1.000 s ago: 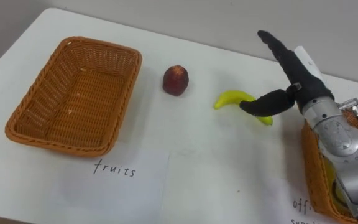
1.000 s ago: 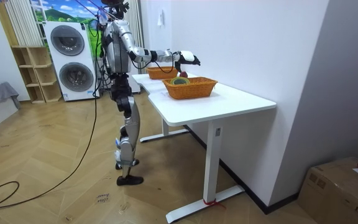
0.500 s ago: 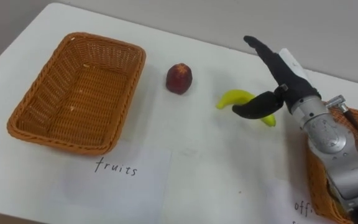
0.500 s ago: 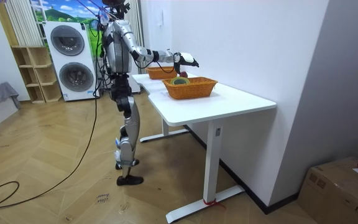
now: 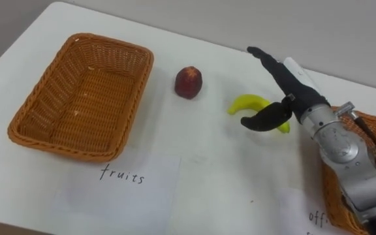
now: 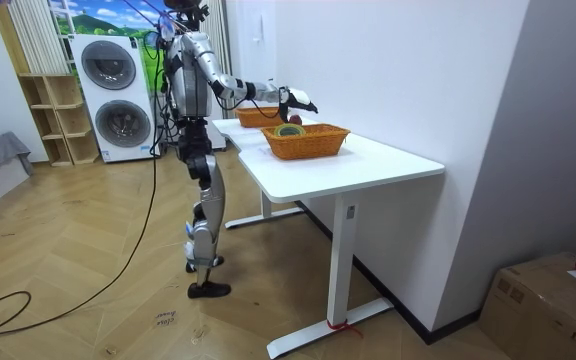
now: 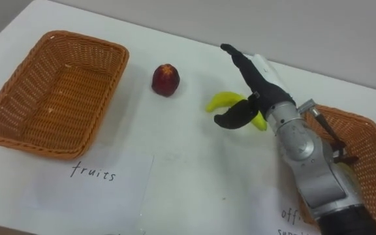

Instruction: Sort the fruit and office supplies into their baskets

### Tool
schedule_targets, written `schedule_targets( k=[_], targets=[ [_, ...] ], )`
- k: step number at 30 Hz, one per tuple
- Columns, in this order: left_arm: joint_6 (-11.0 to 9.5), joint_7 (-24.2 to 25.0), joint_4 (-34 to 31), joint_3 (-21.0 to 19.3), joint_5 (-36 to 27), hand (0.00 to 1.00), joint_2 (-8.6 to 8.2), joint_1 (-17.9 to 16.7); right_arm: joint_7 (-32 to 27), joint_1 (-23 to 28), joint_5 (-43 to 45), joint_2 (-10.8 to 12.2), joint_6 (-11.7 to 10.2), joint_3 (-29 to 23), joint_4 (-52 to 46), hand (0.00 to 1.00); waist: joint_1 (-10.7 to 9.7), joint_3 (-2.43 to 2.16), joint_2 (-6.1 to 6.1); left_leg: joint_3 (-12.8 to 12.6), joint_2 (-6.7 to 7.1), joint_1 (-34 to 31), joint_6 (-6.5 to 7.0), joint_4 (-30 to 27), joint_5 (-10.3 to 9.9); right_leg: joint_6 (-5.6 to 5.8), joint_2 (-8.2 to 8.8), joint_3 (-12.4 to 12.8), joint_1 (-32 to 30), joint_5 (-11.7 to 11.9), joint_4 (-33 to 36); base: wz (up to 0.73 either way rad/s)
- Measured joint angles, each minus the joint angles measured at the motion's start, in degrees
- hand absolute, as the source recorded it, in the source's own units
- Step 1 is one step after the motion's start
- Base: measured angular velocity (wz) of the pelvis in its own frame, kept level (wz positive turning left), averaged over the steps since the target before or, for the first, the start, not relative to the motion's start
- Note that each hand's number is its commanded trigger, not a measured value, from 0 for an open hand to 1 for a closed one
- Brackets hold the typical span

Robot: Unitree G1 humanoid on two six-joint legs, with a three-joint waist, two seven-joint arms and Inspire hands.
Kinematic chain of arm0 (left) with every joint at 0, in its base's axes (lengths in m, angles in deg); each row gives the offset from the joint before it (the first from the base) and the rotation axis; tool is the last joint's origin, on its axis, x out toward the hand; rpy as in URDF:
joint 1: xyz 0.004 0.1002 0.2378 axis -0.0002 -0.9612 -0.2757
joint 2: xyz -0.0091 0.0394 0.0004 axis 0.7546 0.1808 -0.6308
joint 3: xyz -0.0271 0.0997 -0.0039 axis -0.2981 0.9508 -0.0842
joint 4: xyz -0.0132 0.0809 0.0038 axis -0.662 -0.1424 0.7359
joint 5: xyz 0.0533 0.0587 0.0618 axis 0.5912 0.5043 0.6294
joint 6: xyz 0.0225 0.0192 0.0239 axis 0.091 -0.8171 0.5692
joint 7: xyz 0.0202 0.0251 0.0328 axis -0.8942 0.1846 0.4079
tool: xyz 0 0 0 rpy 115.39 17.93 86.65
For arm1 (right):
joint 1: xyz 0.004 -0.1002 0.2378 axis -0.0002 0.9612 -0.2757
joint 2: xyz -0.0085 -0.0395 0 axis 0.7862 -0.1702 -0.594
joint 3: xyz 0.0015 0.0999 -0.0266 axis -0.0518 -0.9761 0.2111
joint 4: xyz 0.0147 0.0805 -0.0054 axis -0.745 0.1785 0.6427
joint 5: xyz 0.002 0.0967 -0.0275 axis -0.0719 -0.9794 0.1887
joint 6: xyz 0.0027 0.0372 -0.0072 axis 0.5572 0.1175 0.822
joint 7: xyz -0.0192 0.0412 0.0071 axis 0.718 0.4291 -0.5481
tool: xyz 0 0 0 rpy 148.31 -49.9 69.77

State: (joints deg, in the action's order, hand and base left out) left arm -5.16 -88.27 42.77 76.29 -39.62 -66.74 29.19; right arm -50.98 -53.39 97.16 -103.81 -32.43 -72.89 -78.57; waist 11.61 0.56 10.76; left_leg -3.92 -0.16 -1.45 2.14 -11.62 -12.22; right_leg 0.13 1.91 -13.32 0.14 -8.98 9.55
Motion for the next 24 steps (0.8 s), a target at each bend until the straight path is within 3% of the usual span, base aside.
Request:
schedule_targets(
  k=[3,24],
  targets=[
    [0.55,0.3,-0.75,0.02,0.02,0.0,-0.01,-0.17,0.37,-0.54,1.39,0.0,1.17,1.3,1.99,0.0,0.0,0.01,0.09,0.05,0.0,-0.05,0.0,-0.07,0.0,-0.01,0.05,-0.31,0.02,0.0,0.01,0.0],
    [0.78,0.48,-2.09,1.19,-0.07,0.0,0.05,-1.22,4.03,-1.91,5.48,-0.01,1.37,1.37,10.22,0.0,-0.02,0.36,0.06,1.33,0.09,0.12,-0.03,-0.13,0.03,0.0,0.56,-2.53,0.83,0.0,-0.13,0.02]
  ],
)
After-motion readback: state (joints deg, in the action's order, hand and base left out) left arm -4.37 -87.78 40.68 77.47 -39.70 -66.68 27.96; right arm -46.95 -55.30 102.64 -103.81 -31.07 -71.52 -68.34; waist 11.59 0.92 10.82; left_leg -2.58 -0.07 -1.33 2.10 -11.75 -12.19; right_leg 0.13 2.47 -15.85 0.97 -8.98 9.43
